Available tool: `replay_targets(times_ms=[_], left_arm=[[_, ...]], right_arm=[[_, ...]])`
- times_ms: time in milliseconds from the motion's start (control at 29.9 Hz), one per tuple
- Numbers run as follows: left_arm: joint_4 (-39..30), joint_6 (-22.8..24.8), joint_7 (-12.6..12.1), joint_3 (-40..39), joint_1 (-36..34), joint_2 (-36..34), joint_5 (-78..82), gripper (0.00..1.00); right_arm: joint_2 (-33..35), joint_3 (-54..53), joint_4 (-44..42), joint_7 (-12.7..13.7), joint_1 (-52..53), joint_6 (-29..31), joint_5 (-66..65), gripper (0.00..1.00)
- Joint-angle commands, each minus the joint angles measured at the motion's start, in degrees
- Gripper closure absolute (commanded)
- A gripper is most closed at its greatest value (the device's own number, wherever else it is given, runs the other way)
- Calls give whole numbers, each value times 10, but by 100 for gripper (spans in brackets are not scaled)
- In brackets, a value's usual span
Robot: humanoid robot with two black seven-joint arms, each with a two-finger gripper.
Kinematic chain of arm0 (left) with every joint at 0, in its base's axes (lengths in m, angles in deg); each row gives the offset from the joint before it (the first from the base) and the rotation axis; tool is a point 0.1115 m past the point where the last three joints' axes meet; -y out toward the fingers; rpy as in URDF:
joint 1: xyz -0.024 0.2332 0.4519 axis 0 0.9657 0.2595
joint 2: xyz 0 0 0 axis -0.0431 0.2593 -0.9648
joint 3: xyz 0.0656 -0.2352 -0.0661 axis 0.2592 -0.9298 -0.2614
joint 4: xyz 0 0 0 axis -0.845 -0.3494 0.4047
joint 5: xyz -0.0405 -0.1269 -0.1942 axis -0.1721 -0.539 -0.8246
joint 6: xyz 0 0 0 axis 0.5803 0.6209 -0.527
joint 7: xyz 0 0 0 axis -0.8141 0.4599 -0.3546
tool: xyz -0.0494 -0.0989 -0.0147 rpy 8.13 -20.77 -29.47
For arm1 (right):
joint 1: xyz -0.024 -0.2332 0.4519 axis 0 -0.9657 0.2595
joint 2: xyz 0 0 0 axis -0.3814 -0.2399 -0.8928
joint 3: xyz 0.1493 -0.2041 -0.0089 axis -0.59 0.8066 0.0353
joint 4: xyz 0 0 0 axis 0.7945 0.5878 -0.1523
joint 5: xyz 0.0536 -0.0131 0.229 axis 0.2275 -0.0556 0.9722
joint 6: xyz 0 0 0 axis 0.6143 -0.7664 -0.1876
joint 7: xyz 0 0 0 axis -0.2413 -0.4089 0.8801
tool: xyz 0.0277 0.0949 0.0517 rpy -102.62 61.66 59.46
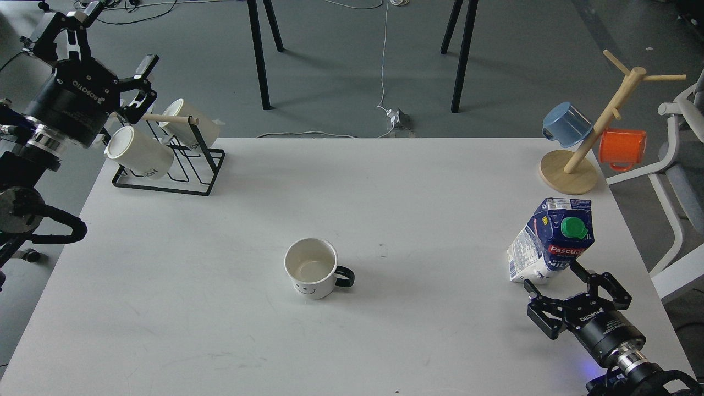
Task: Place cup and milk with both arms
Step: 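Reach the right gripper to the milk carton and grasp it, then carry the milk carton with the right gripper beside the mug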
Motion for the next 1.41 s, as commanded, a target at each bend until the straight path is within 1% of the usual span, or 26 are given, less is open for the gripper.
replay_targets(times_ms=[0, 201, 301, 335, 368, 468, 502, 535, 803, 970, 1104, 1271, 1372], left_arm=[[0, 0, 0, 0, 1, 0, 0, 6], [0, 0, 0, 0, 1, -1, 10, 6], [0, 0, 0, 0, 1, -2, 14, 6], [0, 0, 0, 0, 1, -2, 14, 6], [0, 0, 0, 0, 1, -2, 14, 6], [0, 0, 0, 0, 2, -1, 22, 5], [0, 0, 0, 0, 2, -1, 23, 5], [0, 0, 0, 0, 2, 0, 25, 5], [0, 0, 0, 1, 4, 0, 30, 5], [0, 0, 0, 1, 5, 1, 42, 5], [0, 0, 0, 1, 6, 0, 42, 5], [0, 0, 0, 1, 6, -1, 43, 5], [0, 0, 0, 1, 6, -2, 43, 5]], right_arm=[[-1, -14, -5, 0, 8, 0, 0, 1], [-37, -10, -38, 0, 34, 0, 0, 1], [-43, -10, -42, -1, 34, 0, 0, 5], [-45, -9, -42, 0, 33, 0, -2, 9], [-45, -9, -42, 0, 33, 0, -2, 17], [-45, -6, -39, 4, 32, 0, -3, 45], [-45, -6, -38, 4, 32, 0, -4, 51], [-45, -6, -38, 5, 32, 0, -4, 52], [-53, -2, -31, 6, 38, 0, -7, 54], [-75, 32, -33, 6, 80, 0, -28, 54], [-113, 69, -36, 6, 128, 0, -35, 55], [-192, 140, -54, 5, 179, 0, -82, 55], [-234, 172, -73, 5, 185, 0, -112, 55]])
